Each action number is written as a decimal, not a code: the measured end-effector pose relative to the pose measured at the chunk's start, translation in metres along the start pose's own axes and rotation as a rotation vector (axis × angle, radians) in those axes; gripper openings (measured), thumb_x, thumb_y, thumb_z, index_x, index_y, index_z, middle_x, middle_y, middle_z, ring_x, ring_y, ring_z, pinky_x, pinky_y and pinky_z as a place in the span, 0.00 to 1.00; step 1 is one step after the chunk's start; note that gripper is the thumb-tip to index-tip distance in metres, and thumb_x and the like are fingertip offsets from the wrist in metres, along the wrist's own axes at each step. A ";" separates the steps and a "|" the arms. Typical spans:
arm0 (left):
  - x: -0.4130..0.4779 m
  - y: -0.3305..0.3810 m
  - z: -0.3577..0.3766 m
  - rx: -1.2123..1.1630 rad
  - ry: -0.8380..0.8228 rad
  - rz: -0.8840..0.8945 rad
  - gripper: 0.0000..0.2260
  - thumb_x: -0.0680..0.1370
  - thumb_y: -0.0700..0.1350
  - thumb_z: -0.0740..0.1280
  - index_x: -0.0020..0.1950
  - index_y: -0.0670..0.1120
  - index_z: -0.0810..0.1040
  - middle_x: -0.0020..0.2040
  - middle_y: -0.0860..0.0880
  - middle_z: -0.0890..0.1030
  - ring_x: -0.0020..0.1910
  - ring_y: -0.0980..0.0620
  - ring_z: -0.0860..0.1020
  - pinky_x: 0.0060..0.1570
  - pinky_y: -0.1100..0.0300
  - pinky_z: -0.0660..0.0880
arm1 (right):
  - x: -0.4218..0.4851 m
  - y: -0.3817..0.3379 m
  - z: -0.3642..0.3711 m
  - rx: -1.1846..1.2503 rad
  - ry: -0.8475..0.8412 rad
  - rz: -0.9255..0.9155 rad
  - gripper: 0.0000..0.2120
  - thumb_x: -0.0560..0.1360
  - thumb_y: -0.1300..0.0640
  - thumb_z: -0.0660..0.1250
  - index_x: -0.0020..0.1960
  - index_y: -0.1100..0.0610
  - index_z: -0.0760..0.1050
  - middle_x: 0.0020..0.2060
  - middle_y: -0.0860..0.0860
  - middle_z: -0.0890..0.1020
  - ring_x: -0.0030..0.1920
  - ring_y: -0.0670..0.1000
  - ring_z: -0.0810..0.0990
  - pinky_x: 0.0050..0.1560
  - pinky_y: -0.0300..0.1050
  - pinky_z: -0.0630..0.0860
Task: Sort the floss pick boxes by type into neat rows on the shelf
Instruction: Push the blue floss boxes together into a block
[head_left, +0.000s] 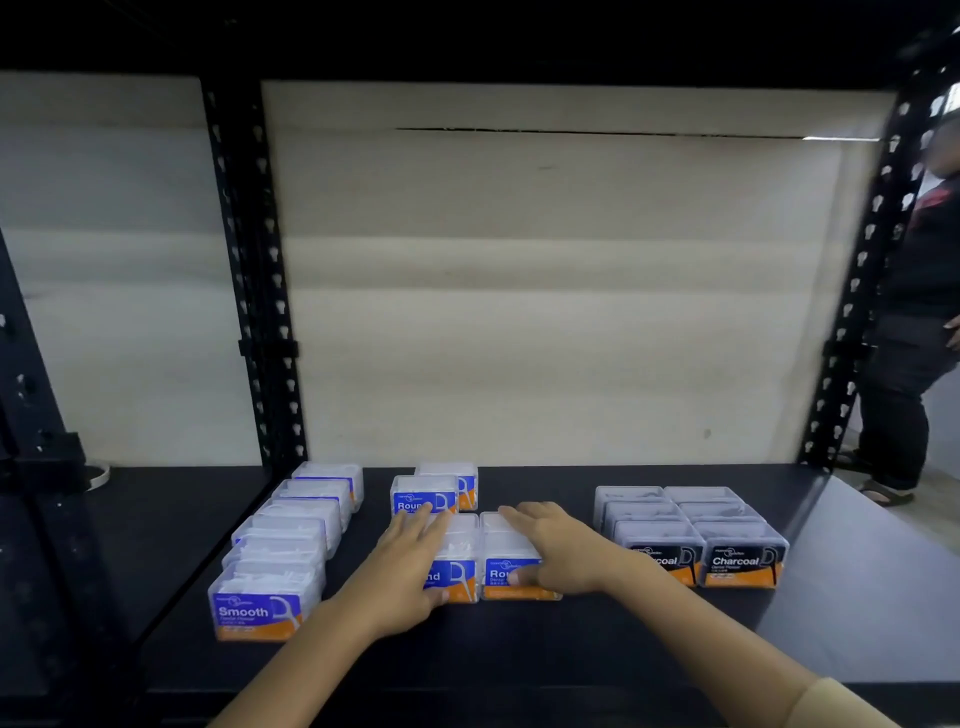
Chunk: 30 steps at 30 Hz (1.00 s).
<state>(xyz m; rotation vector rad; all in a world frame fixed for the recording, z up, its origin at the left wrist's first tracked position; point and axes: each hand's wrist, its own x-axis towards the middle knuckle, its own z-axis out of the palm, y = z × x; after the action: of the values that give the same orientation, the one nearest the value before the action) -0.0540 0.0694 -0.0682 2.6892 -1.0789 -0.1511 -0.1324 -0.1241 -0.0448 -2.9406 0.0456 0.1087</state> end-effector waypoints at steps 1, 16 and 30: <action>0.000 0.001 0.000 0.001 -0.003 -0.003 0.40 0.77 0.53 0.66 0.78 0.51 0.41 0.79 0.49 0.41 0.78 0.46 0.40 0.76 0.51 0.47 | -0.001 0.000 0.000 -0.001 0.001 -0.001 0.38 0.75 0.50 0.65 0.77 0.54 0.48 0.75 0.53 0.58 0.74 0.55 0.54 0.74 0.49 0.57; 0.004 0.005 -0.015 0.065 -0.059 -0.065 0.44 0.70 0.73 0.53 0.78 0.54 0.40 0.79 0.53 0.40 0.78 0.49 0.38 0.73 0.40 0.38 | 0.003 -0.002 0.000 -0.018 0.037 0.043 0.33 0.78 0.38 0.49 0.77 0.52 0.45 0.77 0.51 0.49 0.77 0.52 0.43 0.74 0.58 0.41; 0.057 -0.016 -0.032 0.005 0.106 -0.136 0.23 0.82 0.52 0.54 0.77 0.55 0.53 0.79 0.53 0.52 0.78 0.51 0.51 0.76 0.48 0.48 | 0.086 -0.015 -0.020 0.000 0.179 -0.003 0.25 0.80 0.56 0.54 0.76 0.55 0.54 0.75 0.54 0.59 0.75 0.55 0.57 0.74 0.55 0.55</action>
<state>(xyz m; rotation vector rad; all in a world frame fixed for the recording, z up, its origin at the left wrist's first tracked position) 0.0037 0.0466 -0.0420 2.7401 -0.8672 -0.0287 -0.0449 -0.1154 -0.0293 -2.9414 0.0675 -0.1546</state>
